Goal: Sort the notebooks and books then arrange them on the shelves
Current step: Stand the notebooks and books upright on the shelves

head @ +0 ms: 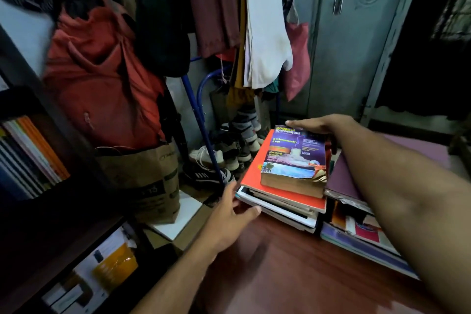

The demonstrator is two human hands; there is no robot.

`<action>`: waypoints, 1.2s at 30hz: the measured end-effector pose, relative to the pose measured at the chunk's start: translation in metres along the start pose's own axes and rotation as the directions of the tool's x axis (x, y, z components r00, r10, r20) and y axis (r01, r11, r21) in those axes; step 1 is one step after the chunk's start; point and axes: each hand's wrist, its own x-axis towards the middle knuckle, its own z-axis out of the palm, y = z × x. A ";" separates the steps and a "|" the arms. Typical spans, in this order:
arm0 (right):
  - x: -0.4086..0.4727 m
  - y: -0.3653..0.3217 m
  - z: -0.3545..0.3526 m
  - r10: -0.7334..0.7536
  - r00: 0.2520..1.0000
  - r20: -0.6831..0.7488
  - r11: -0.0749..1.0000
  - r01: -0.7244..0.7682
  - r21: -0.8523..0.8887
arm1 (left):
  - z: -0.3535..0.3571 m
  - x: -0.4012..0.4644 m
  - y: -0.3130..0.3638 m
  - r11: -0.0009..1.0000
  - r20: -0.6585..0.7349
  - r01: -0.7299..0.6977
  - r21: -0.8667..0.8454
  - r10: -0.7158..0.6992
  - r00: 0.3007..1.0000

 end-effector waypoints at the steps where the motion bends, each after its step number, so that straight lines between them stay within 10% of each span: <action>1: 0.006 0.003 0.001 0.016 1.000 0.024 1.000 -0.016 0.008 | 0.002 0.008 0.002 0.999 0.014 0.012 0.029 -0.012 1.000; 10: 0.053 0.021 -0.003 0.038 0.997 0.063 0.995 -0.044 0.092 | -0.002 0.039 0.018 0.947 -0.083 0.150 0.286 -0.132 0.988; 16: 0.024 0.008 0.005 0.040 0.999 0.026 0.999 -0.041 0.036 | 0.005 0.022 0.010 0.909 -0.112 0.021 0.417 0.028 0.993; 36: -0.098 -0.028 0.113 0.024 0.988 0.152 0.994 -0.007 -0.113 | -0.064 -0.100 -0.039 0.970 -0.100 0.056 0.238 -0.032 0.994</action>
